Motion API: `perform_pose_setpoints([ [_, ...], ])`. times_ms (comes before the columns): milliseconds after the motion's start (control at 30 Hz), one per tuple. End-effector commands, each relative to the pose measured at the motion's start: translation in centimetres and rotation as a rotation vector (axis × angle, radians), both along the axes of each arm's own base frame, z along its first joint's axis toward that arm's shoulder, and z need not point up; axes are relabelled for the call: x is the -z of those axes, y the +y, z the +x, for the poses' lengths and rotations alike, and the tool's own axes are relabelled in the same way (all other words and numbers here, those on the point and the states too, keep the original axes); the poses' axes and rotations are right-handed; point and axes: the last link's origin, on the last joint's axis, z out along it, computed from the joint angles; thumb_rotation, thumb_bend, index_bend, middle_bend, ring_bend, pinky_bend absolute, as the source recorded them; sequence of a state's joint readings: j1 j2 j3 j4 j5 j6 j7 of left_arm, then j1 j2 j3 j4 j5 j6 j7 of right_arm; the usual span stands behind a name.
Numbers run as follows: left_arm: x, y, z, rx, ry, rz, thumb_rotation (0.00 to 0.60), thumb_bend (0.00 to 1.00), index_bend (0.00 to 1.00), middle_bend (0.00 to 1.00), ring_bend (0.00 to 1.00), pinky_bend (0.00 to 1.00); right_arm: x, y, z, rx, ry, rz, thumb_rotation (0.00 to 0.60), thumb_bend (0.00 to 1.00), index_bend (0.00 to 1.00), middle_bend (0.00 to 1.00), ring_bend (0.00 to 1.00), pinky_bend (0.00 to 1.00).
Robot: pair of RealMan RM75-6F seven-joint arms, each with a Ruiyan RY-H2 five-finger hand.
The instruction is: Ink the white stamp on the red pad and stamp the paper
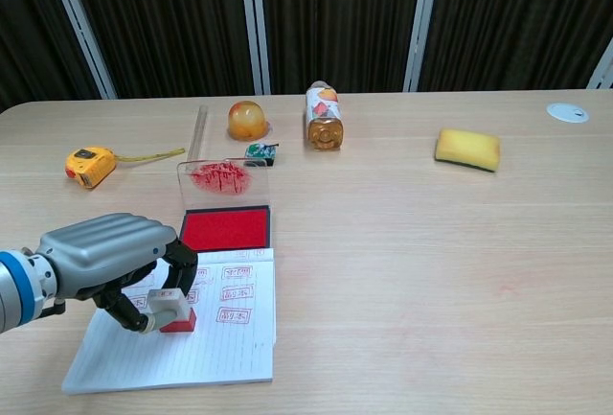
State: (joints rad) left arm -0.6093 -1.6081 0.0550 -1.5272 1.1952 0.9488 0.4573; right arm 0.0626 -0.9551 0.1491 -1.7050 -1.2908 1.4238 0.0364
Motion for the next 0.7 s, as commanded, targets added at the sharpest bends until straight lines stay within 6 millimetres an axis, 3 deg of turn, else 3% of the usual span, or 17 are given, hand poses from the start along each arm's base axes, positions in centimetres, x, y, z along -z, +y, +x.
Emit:
perform_pose_setpoints([
  [33,0.07,0.02,-0.13,-0.004,0.002,-0.001,0.6,0.44,0.57,0.55,0.82,0.93,0.02,-0.01,-0.02,0.0,0.002,0.001,0.6,0.0,0.0,0.0,0.0,0.0],
  [700,0.5,0.06,-0.81,-0.013,0.008,-0.005,0.6,0.44,0.57,0.55,0.82,0.93,0.08,-0.07,-0.16,0.006,0.006,0.002,0.6,0.0,0.0,0.0,0.0,0.0],
])
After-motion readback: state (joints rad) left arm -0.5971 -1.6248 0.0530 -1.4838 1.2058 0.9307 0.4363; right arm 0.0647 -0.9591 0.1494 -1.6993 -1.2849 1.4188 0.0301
